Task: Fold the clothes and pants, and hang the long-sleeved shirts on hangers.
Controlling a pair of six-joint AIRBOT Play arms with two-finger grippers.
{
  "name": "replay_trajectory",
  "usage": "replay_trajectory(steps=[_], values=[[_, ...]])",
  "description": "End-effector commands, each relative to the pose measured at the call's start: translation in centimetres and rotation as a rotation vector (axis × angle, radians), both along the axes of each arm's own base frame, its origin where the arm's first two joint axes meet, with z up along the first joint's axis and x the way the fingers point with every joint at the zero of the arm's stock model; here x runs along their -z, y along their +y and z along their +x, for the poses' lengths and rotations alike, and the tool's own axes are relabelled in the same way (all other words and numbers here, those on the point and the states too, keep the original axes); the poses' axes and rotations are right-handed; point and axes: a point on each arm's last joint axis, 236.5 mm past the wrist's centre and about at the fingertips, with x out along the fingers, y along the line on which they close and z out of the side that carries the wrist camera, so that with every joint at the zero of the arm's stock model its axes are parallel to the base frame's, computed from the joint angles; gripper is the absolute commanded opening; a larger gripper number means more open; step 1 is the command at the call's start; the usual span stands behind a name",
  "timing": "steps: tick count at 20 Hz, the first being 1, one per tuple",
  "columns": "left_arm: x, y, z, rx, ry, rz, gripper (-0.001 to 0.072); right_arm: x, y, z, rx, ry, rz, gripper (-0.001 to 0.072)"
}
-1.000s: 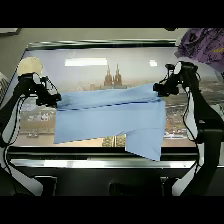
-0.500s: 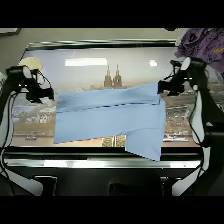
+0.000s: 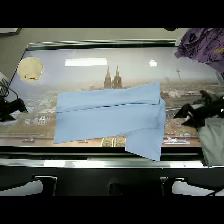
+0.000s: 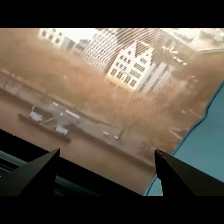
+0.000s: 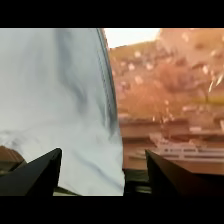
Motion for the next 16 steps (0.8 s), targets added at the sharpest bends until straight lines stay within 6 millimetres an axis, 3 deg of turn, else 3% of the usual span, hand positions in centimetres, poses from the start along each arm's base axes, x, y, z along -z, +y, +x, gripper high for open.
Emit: replay_trajectory(steps=[1, 4, 7, 12, 16], values=[[1.8, -0.2, -3.5, -0.061, 0.057, -0.041, 0.0669, 3.4, 3.4, -6.1, 0.032, 0.086, 0.138, 0.0598], [2.2, -0.6, -3.6, -0.051, 0.068, -0.045, 0.0669, 5.5, 5.3, -7.6, 0.042, 0.098, 0.192, 0.0596], [2.2, -0.7, -3.6, -0.048, 0.069, -0.046, 0.0669, 6.5, 6.9, -7.7, 0.068, 0.061, 0.243, 0.0594], [2.2, -0.7, -3.6, -0.048, 0.069, -0.046, 0.0669, 8.1, 7.7, -8.3, 0.098, 0.050, 0.247, 0.0577], [2.2, -0.8, -3.5, -0.049, 0.068, -0.052, 0.0669, 8.2, 9.0, -7.9, 0.141, 0.017, 0.302, 0.0482]])
